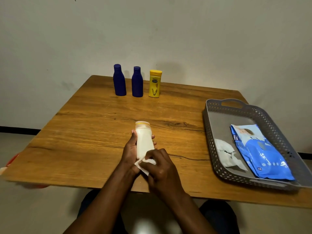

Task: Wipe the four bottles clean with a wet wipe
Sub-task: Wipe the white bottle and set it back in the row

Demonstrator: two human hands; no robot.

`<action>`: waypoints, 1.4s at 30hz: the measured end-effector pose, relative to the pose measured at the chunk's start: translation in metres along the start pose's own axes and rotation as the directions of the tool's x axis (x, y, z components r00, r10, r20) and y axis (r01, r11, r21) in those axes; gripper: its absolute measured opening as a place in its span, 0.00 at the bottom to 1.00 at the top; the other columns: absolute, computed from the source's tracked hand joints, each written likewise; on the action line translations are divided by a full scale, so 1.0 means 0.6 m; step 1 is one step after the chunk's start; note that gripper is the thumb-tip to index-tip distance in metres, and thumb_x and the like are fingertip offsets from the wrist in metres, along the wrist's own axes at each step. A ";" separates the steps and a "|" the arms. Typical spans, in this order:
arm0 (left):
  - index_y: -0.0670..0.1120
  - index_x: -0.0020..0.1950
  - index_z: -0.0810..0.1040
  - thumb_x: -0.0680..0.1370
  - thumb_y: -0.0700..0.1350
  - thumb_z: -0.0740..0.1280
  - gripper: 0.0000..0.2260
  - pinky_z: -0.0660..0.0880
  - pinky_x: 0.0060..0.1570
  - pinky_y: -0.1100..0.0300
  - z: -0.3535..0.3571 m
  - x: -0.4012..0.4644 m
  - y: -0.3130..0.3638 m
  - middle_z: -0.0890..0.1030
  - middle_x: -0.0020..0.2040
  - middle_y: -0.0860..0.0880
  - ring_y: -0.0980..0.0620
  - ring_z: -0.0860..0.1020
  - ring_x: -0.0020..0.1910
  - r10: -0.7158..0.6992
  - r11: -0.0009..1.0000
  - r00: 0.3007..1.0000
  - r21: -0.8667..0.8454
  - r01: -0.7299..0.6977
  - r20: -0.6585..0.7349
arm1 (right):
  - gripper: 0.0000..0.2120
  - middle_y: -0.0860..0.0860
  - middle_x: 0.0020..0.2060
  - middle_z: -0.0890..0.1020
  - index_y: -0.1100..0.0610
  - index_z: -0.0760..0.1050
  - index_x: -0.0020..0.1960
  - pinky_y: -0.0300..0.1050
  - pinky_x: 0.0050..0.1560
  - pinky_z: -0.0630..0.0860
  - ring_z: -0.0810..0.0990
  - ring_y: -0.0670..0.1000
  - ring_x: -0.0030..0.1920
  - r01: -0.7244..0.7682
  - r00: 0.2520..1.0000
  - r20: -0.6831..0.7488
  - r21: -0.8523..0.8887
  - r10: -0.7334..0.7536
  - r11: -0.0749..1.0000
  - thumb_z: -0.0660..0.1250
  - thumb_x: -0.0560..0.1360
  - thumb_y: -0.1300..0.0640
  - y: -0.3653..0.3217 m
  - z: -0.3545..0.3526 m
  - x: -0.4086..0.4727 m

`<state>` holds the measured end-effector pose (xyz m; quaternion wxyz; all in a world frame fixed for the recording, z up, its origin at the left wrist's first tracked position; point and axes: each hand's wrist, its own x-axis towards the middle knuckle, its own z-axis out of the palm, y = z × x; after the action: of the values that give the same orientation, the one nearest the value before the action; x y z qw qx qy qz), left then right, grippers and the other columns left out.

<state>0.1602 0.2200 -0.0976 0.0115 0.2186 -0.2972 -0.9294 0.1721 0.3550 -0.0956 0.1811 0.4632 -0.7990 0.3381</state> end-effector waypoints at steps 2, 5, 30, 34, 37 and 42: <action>0.38 0.54 0.77 0.75 0.67 0.54 0.32 0.79 0.41 0.56 -0.003 0.005 -0.001 0.81 0.40 0.42 0.48 0.81 0.38 0.026 1.000 1.000 -0.016 -0.026 0.012 | 0.09 0.55 0.47 0.78 0.58 0.81 0.48 0.45 0.38 0.74 0.74 0.53 0.47 0.025 1.000 -0.015 -0.009 -0.025 1.000 0.73 0.68 0.64 0.008 -0.002 -0.007; 0.38 0.55 0.77 0.77 0.65 0.55 0.30 0.80 0.42 0.54 0.000 -0.003 0.001 0.81 0.44 0.41 0.46 0.81 0.40 0.067 0.996 0.996 -0.057 -0.063 0.061 | 0.15 0.54 0.48 0.78 0.59 0.82 0.49 0.42 0.45 0.75 0.76 0.50 0.51 -0.114 0.974 -0.167 0.212 0.151 0.971 0.74 0.65 0.71 0.016 -0.022 0.008; 0.40 0.56 0.75 0.81 0.57 0.55 0.21 0.73 0.45 0.52 0.042 0.007 0.000 0.78 0.43 0.41 0.46 0.76 0.40 0.149 0.947 0.956 -0.243 -0.212 -0.251 | 0.26 0.43 0.48 0.80 0.42 0.80 0.52 0.49 0.46 0.81 0.80 0.44 0.50 -0.554 0.662 -0.047 0.642 0.748 0.531 0.63 0.73 0.73 0.008 0.002 0.029; 0.42 0.53 0.74 0.81 0.57 0.54 0.20 0.74 0.37 0.55 0.067 0.007 -0.007 0.77 0.40 0.43 0.47 0.75 0.37 0.098 0.940 0.933 -0.274 -0.201 -0.347 | 0.27 0.41 0.48 0.78 0.40 0.77 0.55 0.31 0.45 0.75 0.78 0.40 0.51 -0.550 0.578 -0.189 0.629 0.794 0.550 0.63 0.72 0.73 -0.036 0.015 0.029; 0.41 0.52 0.73 0.82 0.54 0.55 0.17 0.74 0.31 0.59 0.071 0.014 -0.007 0.77 0.39 0.44 0.48 0.75 0.35 0.156 0.960 0.889 -0.147 -0.240 -0.430 | 0.23 0.45 0.50 0.78 0.50 0.80 0.58 0.32 0.46 0.75 0.77 0.42 0.52 -0.506 0.670 -0.296 0.489 0.681 0.710 0.62 0.71 0.70 -0.057 0.031 0.023; 0.40 0.59 0.73 0.80 0.59 0.57 0.22 0.72 0.36 0.56 0.043 0.009 0.005 0.77 0.42 0.43 0.46 0.76 0.37 0.163 0.970 0.892 -0.098 -0.224 -0.422 | 0.19 0.51 0.50 0.78 0.58 0.81 0.55 0.45 0.48 0.79 0.78 0.50 0.53 -0.349 0.869 -0.193 0.411 0.455 0.842 0.63 0.70 0.73 -0.034 0.027 0.012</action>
<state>0.1447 0.2308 -0.0794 0.1820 0.3769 -0.2405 -0.8758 0.1863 0.3321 -0.0954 0.1291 0.2556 -0.7679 0.5731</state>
